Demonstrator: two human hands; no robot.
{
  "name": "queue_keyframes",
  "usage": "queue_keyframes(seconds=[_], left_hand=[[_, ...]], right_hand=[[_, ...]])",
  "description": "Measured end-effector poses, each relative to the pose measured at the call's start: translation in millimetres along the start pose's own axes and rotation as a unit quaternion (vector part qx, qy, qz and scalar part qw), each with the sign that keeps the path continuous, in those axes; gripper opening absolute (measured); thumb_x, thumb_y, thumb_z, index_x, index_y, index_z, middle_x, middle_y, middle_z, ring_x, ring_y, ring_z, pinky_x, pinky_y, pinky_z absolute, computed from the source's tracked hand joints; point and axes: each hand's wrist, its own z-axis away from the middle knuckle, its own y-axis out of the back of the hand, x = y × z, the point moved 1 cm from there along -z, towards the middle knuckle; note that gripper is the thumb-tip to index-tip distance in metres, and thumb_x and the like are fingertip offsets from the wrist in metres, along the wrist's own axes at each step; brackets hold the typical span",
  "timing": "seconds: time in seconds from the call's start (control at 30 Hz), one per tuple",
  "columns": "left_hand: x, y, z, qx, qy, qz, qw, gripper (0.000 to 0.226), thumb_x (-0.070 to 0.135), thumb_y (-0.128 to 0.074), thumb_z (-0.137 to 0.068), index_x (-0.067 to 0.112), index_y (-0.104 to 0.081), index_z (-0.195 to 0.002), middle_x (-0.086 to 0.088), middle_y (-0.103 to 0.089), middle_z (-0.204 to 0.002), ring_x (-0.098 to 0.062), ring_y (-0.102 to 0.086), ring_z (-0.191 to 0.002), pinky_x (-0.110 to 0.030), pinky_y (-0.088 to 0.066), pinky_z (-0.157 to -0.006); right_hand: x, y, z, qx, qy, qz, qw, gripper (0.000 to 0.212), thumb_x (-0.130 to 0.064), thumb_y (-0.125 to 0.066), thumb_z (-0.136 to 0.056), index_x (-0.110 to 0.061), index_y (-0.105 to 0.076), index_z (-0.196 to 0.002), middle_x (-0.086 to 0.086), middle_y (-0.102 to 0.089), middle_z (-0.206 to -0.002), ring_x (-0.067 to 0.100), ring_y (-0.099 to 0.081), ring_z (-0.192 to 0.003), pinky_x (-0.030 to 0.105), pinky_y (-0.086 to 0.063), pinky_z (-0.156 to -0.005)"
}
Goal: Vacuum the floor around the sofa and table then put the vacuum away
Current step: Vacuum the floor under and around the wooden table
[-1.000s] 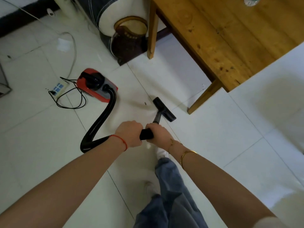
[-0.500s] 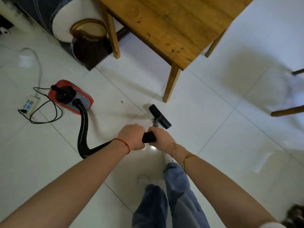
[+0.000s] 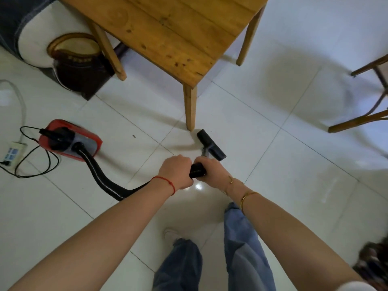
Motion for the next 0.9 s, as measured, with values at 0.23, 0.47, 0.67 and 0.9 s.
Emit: queue_keyframes(seconds=[0.23,0.47,0.67,0.9], left_hand=[[55,22,-63,0.016,0.047,0.031,0.998,0.016,0.023,-0.062,-0.079,0.016,-0.056,-0.092,-0.001,-0.053,-0.078,-0.019,-0.051,-0.065,-0.027,-0.040,-0.059],[118,67,-153,0.032,0.080,0.081,0.993,0.015,0.022,-0.061,-0.080,0.014,-0.058,-0.092,-0.002,-0.054,-0.078,-0.021,-0.054,-0.067,-0.027,-0.042,-0.060],[157,112,-226,0.056,0.101,0.108,0.987,0.014,0.020,-0.060,-0.080,0.013,-0.058,-0.092,-0.002,-0.056,-0.079,-0.023,-0.061,-0.075,-0.027,-0.043,-0.061],[171,142,-268,0.060,0.119,0.119,0.984,0.016,0.020,-0.061,-0.080,0.014,-0.060,-0.095,-0.004,-0.063,-0.085,-0.022,-0.064,-0.077,-0.026,-0.045,-0.062]], right_hand=[[59,69,-31,-0.029,0.030,0.041,0.998,0.017,-0.014,-0.069,-0.078,-0.019,-0.057,-0.090,-0.004,-0.060,-0.089,0.014,-0.055,-0.079,0.031,-0.050,-0.079],[126,170,-75,-0.061,0.044,0.069,0.995,0.019,-0.012,-0.069,-0.077,-0.017,-0.057,-0.091,-0.001,-0.061,-0.092,0.016,-0.055,-0.082,0.032,-0.048,-0.079],[171,248,-121,-0.070,0.060,0.101,0.991,0.019,-0.013,-0.070,-0.076,-0.021,-0.055,-0.085,-0.003,-0.061,-0.084,0.016,-0.058,-0.078,0.036,-0.052,-0.077],[192,291,-153,-0.072,0.076,0.110,0.988,0.017,-0.012,-0.069,-0.076,-0.019,-0.058,-0.087,0.000,-0.062,-0.086,0.018,-0.059,-0.080,0.033,-0.050,-0.076]])
